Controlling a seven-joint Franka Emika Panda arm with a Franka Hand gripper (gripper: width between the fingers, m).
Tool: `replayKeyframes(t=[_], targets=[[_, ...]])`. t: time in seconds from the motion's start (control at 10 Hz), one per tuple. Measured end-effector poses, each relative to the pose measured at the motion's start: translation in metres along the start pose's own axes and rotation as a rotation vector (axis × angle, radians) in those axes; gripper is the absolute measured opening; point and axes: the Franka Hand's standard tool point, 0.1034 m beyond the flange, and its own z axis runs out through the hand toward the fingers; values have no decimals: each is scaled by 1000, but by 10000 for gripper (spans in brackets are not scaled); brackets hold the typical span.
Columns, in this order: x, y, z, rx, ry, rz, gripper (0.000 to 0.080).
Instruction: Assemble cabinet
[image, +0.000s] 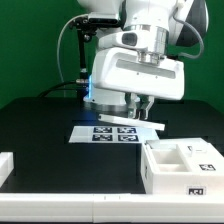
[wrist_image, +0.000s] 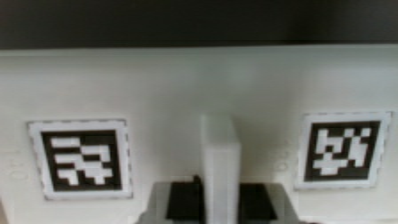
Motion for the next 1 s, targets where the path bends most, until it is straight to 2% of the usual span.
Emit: replayKeyframes(t=[0.1,0.2,0.3,0.5,0.6,0.7,0.8,0.9,1.0], targets=[[7,-12,0,38,-24,-119,64],[10,-12,-3,32,-12,-177,64],[-4,-9,-1,18,-10,-218,64],[-2,-11,0,24,-16,-338,64],[-4,-12,1,35,-28,-382,64],[-4,-16,4,89,-80,-403,64],[5,-22,4,139,-129,-446,64],[17,-32,1,171,-154,-480,64],[27,-42,-2,165,-142,-499,64]])
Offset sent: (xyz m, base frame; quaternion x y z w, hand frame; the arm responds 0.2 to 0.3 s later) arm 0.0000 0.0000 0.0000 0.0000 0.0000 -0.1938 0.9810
